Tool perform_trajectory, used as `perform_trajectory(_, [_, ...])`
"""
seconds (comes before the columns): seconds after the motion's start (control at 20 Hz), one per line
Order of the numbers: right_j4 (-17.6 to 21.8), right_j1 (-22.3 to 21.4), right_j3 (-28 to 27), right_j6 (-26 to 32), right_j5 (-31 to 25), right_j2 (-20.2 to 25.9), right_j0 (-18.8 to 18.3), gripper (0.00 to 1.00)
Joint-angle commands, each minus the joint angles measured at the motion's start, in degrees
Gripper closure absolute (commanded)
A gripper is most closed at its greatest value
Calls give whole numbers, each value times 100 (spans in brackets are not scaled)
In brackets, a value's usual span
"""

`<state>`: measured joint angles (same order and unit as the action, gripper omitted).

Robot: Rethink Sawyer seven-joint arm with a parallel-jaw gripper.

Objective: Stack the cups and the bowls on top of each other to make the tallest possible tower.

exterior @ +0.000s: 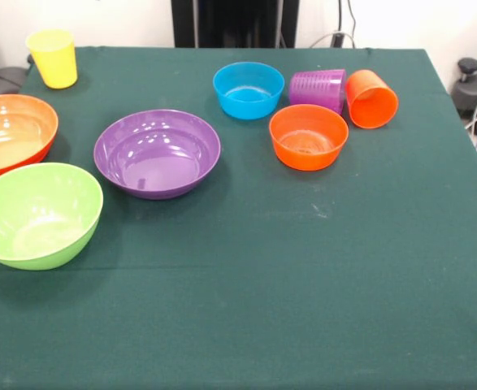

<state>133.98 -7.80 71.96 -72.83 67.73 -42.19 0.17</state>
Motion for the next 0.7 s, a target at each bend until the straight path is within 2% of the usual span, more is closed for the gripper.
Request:
perform_trajectory(0.05, [-360,392,109,-307,-987,759,-155,0])
perform_trajectory(0.3, [-357,669,-269,-566,-1121,900,-273,0])
perform_trajectory(0.7, [-364,965,-434,-687,-1244,950,-283,0])
